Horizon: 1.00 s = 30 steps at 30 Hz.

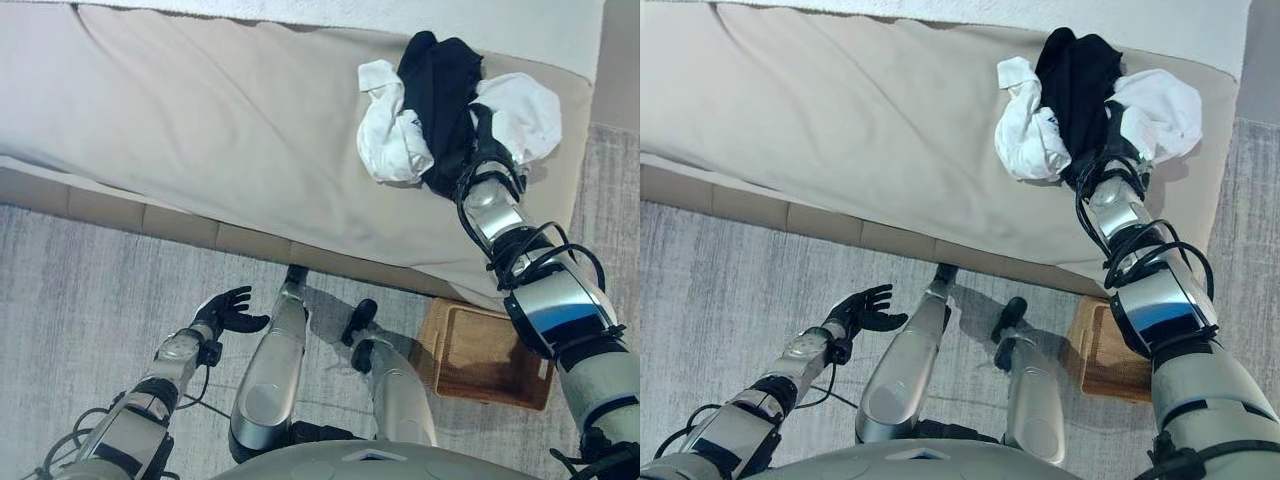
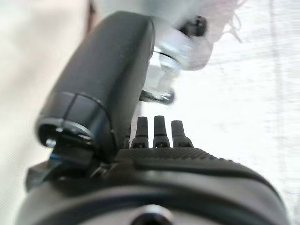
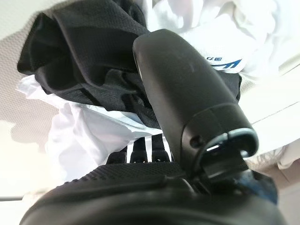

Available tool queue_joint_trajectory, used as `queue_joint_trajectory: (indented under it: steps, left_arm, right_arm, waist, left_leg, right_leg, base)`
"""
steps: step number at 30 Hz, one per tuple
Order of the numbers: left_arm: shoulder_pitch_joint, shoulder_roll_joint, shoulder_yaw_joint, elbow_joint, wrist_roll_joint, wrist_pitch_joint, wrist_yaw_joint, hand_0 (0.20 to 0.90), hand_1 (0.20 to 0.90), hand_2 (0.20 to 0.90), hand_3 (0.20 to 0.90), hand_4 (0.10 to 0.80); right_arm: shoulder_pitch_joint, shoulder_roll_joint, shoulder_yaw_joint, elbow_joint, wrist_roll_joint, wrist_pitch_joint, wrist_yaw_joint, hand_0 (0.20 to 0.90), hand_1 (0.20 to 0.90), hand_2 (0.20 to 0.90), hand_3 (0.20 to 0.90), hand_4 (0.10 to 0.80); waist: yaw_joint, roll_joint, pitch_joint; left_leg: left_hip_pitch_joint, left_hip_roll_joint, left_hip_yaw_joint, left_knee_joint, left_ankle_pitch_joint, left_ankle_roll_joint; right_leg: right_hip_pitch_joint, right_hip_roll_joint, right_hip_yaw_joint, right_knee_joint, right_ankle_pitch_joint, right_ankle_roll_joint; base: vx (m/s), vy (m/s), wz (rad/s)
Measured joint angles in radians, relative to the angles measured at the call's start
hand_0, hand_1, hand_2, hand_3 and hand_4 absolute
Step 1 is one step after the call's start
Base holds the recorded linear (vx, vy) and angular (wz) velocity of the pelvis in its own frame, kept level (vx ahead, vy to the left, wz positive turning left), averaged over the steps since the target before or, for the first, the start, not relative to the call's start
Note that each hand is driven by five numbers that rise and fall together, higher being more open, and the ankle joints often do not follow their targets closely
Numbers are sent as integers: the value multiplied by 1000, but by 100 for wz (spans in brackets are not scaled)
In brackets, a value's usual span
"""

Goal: Pick up the clothes from the bed and place them into the basket

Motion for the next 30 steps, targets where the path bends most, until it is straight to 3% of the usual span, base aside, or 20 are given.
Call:
queue_joint_trajectory:
  steps: [6,13,19,22,25,30]
  left_arm:
    - [67,-7,0,-4,0,-2,-3,900,900,900,900,800]
    - [70,-20,-4,-49,0,-10,-8,900,900,900,900,800]
    - [68,-39,-6,-62,-2,-25,-1,900,900,900,900,800]
    - [76,-41,1,-83,-3,-24,11,900,900,900,900,800]
    - [85,-44,20,-96,-12,-21,22,900,900,900,900,800]
    - [90,-49,49,-92,-20,-26,33,900,900,900,900,800]
  right_arm:
    - [-20,-39,-5,-34,2,50,-8,900,900,900,900,800]
    - [-56,-107,116,-68,-141,95,167,900,900,900,900,800]
    - [-72,-130,117,-136,-70,115,134,900,900,900,900,800]
    - [44,-167,2,-364,-31,111,71,900,900,900,900,800]
    - [234,-169,-186,-649,-13,87,33,900,900,900,900,800]
    - [277,-176,-285,-705,10,82,-10,900,900,900,900,800]
  waist:
    - [9,26,17]
    - [10,31,19]
    - [2,44,20]
    - [-9,45,20]
    - [-19,38,28]
    - [-72,33,30]
  left_leg:
    - [-26,-29,-7,0,7,2]
    - [-32,-26,-18,-22,12,-7]
    - [-32,-21,-22,-59,42,-11]
    - [-32,-15,-13,-63,48,-8]
    - [-11,-15,4,-62,56,9]
    - [41,-15,20,-73,47,23]
  right_leg:
    - [-57,-31,8,69,-18,5]
    - [-75,-30,6,71,-18,5]
    - [-85,-28,3,58,-15,1]
    - [-81,-27,5,46,-13,3]
    - [-56,-28,15,29,-11,5]
    - [2,-26,31,-3,-11,5]
  base:
    - [14,17,6]
    - [-25,7,1]
    - [-62,56,1]
    - [6,57,-2]
    - [3,31,-7]
    - [11,-20,-7]
